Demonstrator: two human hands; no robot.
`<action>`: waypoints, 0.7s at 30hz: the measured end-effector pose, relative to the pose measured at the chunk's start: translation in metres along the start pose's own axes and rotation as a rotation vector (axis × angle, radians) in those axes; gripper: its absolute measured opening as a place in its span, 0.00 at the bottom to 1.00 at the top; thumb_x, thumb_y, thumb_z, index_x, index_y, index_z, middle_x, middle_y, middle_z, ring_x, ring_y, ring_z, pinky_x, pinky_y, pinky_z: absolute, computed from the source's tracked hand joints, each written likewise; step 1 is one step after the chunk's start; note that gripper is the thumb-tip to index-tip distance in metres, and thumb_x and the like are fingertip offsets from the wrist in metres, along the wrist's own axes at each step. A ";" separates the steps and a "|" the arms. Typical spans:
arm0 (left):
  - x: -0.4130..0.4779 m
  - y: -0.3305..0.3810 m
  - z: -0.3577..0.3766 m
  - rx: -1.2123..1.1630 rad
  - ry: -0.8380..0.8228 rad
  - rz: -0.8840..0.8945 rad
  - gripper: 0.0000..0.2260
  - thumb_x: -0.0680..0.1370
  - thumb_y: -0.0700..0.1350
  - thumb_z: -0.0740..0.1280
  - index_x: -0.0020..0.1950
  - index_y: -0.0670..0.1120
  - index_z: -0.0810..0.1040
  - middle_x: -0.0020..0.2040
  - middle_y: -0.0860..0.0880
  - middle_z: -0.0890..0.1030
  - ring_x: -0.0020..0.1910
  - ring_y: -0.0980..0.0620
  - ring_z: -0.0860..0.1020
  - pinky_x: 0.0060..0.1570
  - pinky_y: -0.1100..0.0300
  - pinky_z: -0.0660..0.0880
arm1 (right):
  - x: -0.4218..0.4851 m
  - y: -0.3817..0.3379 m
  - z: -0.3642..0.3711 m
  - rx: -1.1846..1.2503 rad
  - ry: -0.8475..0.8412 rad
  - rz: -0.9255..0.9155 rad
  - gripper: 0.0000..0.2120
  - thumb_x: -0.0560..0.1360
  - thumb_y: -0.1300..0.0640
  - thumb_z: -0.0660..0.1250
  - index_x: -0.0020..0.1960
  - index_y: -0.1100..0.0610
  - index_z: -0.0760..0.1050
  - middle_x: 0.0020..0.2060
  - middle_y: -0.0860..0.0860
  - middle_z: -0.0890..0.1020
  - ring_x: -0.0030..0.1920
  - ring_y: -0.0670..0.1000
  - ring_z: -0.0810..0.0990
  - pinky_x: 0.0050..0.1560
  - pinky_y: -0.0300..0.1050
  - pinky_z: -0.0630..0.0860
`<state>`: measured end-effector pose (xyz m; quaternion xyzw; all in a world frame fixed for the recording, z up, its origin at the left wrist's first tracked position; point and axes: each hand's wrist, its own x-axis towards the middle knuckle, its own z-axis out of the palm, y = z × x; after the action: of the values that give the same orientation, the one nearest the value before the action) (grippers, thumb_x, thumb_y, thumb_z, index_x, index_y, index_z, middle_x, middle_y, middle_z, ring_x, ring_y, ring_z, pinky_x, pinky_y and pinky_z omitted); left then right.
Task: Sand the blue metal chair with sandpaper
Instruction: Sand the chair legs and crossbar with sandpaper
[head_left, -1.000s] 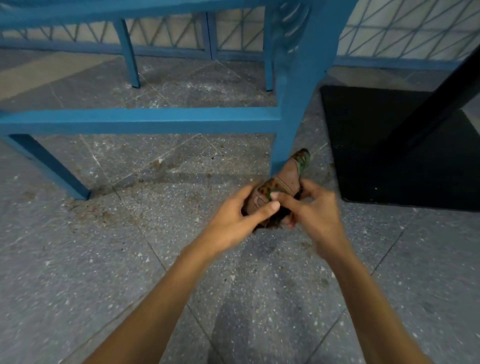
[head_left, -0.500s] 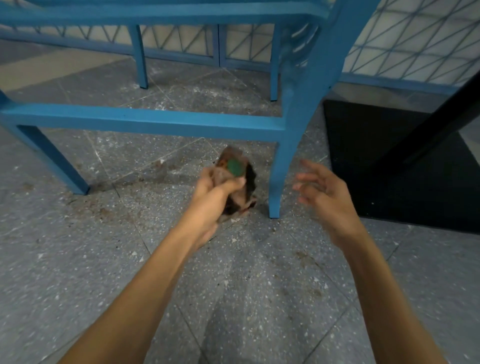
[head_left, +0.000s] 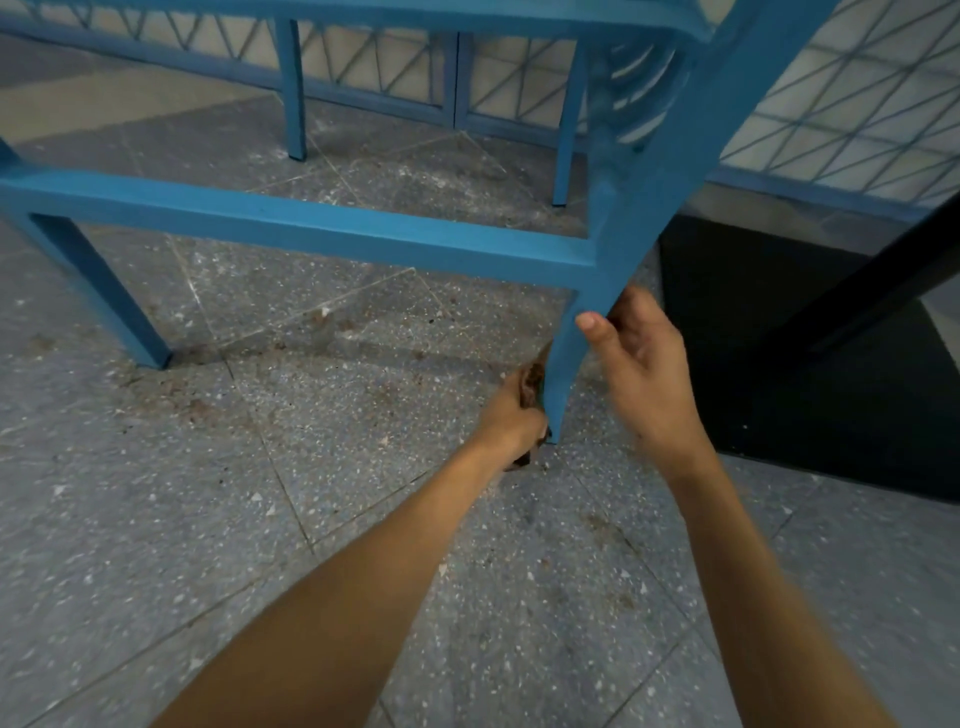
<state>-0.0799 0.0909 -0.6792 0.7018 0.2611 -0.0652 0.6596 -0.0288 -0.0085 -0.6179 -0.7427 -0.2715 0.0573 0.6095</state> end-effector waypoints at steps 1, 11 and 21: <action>0.001 0.003 -0.002 0.023 -0.009 0.008 0.21 0.75 0.33 0.60 0.67 0.47 0.68 0.53 0.42 0.79 0.49 0.43 0.79 0.44 0.52 0.78 | 0.001 0.001 -0.001 -0.031 -0.011 -0.013 0.16 0.79 0.57 0.63 0.65 0.58 0.70 0.53 0.45 0.80 0.57 0.46 0.79 0.56 0.43 0.77; -0.014 0.033 0.008 -0.396 0.122 0.428 0.30 0.72 0.27 0.59 0.68 0.53 0.66 0.65 0.49 0.75 0.64 0.52 0.74 0.64 0.51 0.72 | 0.003 0.006 0.001 -0.050 -0.014 -0.078 0.14 0.79 0.59 0.61 0.65 0.57 0.69 0.54 0.44 0.79 0.58 0.44 0.78 0.56 0.37 0.74; 0.032 -0.034 0.019 0.126 0.042 -0.029 0.18 0.76 0.38 0.63 0.66 0.48 0.69 0.54 0.48 0.78 0.51 0.51 0.76 0.45 0.59 0.73 | 0.004 0.007 -0.001 -0.106 -0.028 -0.065 0.13 0.79 0.57 0.62 0.63 0.51 0.69 0.51 0.40 0.79 0.56 0.41 0.79 0.55 0.37 0.75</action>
<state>-0.0634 0.0811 -0.7258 0.7393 0.2804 -0.0766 0.6074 -0.0227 -0.0078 -0.6228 -0.7639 -0.3066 0.0334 0.5669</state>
